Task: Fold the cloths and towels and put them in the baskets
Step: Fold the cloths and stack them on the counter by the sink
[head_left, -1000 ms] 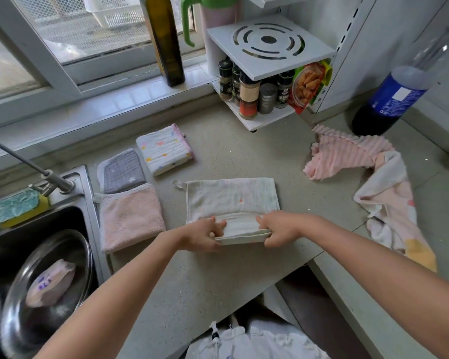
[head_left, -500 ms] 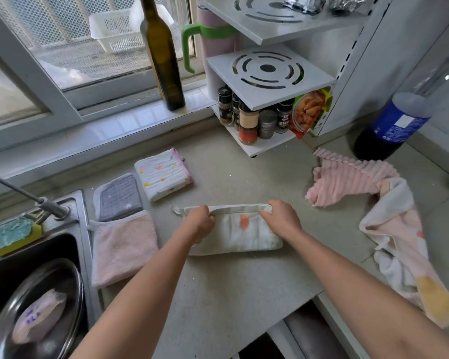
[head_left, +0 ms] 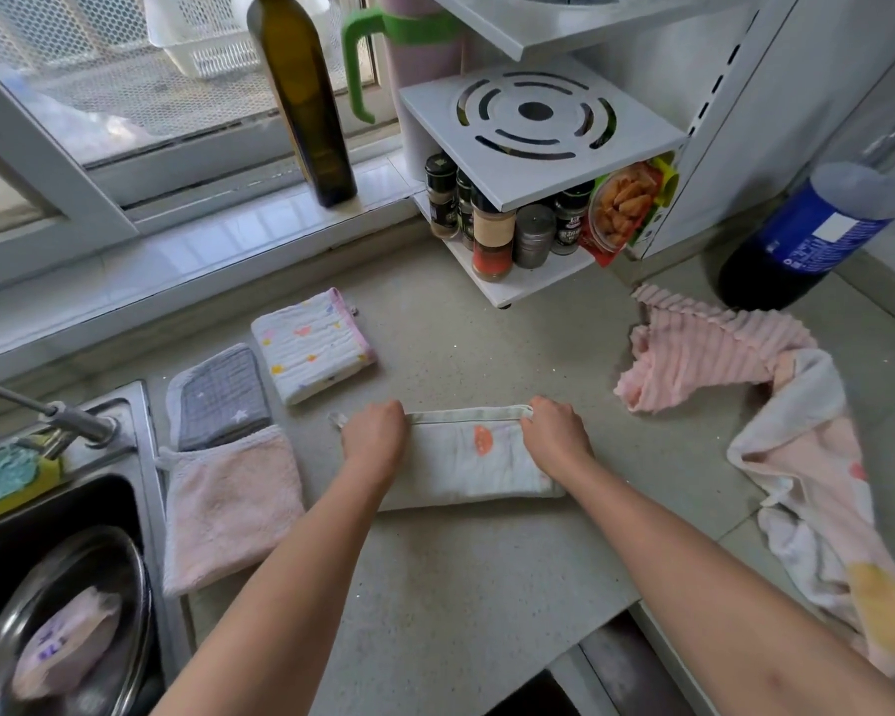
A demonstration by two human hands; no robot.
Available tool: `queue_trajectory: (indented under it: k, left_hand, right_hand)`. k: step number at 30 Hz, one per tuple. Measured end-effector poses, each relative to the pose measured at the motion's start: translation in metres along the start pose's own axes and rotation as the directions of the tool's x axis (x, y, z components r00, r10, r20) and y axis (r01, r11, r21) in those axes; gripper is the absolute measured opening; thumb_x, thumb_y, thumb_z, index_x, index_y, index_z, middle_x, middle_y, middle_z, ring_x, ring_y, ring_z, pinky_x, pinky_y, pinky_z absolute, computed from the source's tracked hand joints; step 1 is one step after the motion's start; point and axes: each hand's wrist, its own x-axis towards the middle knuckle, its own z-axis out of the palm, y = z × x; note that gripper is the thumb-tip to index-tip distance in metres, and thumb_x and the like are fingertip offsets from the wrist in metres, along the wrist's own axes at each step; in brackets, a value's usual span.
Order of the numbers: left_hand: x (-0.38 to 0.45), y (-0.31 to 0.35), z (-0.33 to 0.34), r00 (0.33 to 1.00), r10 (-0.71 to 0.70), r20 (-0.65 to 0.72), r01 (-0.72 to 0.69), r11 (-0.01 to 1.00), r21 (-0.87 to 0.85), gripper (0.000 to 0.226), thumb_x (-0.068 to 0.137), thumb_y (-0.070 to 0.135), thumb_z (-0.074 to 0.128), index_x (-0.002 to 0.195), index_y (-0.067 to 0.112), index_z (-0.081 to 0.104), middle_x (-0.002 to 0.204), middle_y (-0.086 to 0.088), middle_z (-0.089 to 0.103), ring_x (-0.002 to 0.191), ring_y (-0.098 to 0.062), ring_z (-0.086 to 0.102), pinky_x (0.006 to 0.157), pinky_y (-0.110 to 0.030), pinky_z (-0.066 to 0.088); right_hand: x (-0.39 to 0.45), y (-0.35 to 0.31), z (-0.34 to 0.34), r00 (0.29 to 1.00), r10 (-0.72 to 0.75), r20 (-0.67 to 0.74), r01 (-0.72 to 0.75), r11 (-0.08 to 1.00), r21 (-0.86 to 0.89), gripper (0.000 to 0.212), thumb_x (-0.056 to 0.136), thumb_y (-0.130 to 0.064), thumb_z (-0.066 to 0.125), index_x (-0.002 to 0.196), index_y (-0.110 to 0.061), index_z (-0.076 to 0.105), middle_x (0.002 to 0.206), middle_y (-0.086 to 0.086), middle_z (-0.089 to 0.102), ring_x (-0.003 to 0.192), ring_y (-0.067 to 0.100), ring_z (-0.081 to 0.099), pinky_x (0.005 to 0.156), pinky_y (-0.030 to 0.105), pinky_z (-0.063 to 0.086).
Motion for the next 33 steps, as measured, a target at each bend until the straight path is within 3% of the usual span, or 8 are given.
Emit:
queue_trajectory:
  k: [5, 10, 13, 16, 22, 27, 30, 33]
  left_hand:
    - [-0.008, 0.001, 0.003, 0.996, 0.007, -0.089, -0.005, 1.000, 0.020, 0.018, 0.098, 0.015, 0.040, 0.103, 0.010, 0.057, 0.106, -0.013, 0.064, 0.093, -0.032, 0.062, 0.065, -0.033, 0.037]
    - [-0.030, 0.004, 0.032, 0.861, 0.209, -0.463, -0.260, 0.964, -0.050, 0.034, 0.085, 0.011, 0.061, 0.118, 0.006, 0.061, 0.125, -0.018, 0.060, 0.116, -0.037, 0.057, 0.097, -0.045, 0.043]
    - [-0.040, 0.010, 0.051, 0.893, 0.310, -0.327, -0.356, 0.931, -0.088, 0.051, 0.096, 0.033, 0.034, 0.135, 0.006, 0.050, 0.143, -0.013, 0.047, 0.133, -0.034, 0.043, 0.111, -0.040, 0.019]
    - [-0.041, 0.003, 0.067, 0.938, 0.306, -0.163, -0.321, 0.944, -0.072, 0.070, 0.096, 0.057, 0.006, 0.151, 0.016, 0.020, 0.157, -0.001, 0.011, 0.146, -0.026, 0.008, 0.116, -0.036, -0.002]
    - [-0.035, -0.012, 0.072, 0.943, 0.280, -0.180, -0.289, 0.957, -0.025, 0.071, 0.092, 0.061, 0.017, 0.152, 0.023, 0.014, 0.159, -0.004, 0.009, 0.147, -0.029, 0.005, 0.118, -0.036, -0.001]
    - [-0.043, -0.019, 0.066, 0.978, 0.141, -0.151, -0.161, 0.979, -0.129, 0.078, 0.087, 0.059, 0.006, 0.153, 0.015, 0.009, 0.159, -0.012, -0.003, 0.147, -0.024, -0.008, 0.117, -0.039, -0.006]
    - [-0.049, -0.017, 0.055, 0.960, -0.107, -0.259, -0.035, 0.872, -0.489, 0.057, 0.095, 0.031, 0.046, 0.142, 0.001, 0.036, 0.152, -0.027, 0.019, 0.143, -0.040, 0.017, 0.117, -0.041, 0.015]
    - [-0.052, -0.016, 0.044, 0.917, -0.345, -0.199, 0.103, 0.687, -0.719, 0.045, 0.090, 0.015, 0.058, 0.130, -0.003, 0.046, 0.129, -0.025, 0.045, 0.122, -0.037, 0.042, 0.106, -0.038, 0.031]
  right_hand:
    - [-0.007, -0.002, -0.008, 0.999, 0.000, -0.038, -0.003, 0.998, -0.067, 0.028, 0.097, -0.025, 0.047, 0.118, -0.006, 0.045, 0.112, 0.017, 0.061, 0.100, 0.035, 0.059, 0.073, 0.035, 0.044]
    - [-0.033, -0.002, 0.016, 0.823, -0.436, -0.365, 0.375, 0.898, -0.229, 0.043, 0.091, -0.032, 0.049, 0.126, -0.008, 0.053, 0.129, 0.014, 0.057, 0.119, 0.032, 0.054, 0.098, 0.042, 0.042]
    - [-0.039, -0.007, 0.048, 0.837, -0.518, -0.174, 0.478, 0.849, -0.226, 0.054, 0.093, -0.039, 0.034, 0.137, -0.011, 0.049, 0.143, 0.010, 0.048, 0.133, 0.027, 0.045, 0.110, 0.039, 0.021]
    - [-0.034, -0.002, 0.064, 0.874, -0.482, -0.064, 0.451, 0.854, -0.261, 0.060, 0.093, -0.047, 0.030, 0.143, -0.017, 0.040, 0.150, 0.006, 0.038, 0.138, 0.023, 0.037, 0.113, 0.036, 0.013]
    - [-0.015, 0.025, 0.054, 0.879, -0.475, -0.034, 0.451, 0.854, -0.260, 0.064, 0.095, -0.051, 0.017, 0.152, -0.022, 0.017, 0.159, 0.001, 0.009, 0.147, 0.017, 0.009, 0.118, 0.031, -0.002]
    - [-0.018, 0.038, 0.042, 0.901, -0.434, -0.008, 0.405, 0.848, -0.340, 0.073, 0.088, -0.050, -0.002, 0.152, -0.015, 0.003, 0.157, -0.002, -0.008, 0.145, 0.010, -0.006, 0.114, 0.027, -0.017]
    - [-0.032, 0.013, 0.041, 0.882, -0.467, -0.070, 0.428, 0.853, -0.297, 0.061, 0.096, -0.038, 0.017, 0.146, -0.006, 0.033, 0.155, 0.009, 0.026, 0.144, 0.022, 0.025, 0.117, 0.033, -0.003]
    - [-0.044, -0.012, 0.051, 0.864, -0.498, -0.073, 0.479, 0.858, -0.183, 0.060, 0.094, -0.036, 0.017, 0.146, -0.010, 0.034, 0.154, 0.008, 0.028, 0.144, 0.023, 0.025, 0.117, 0.033, 0.001]
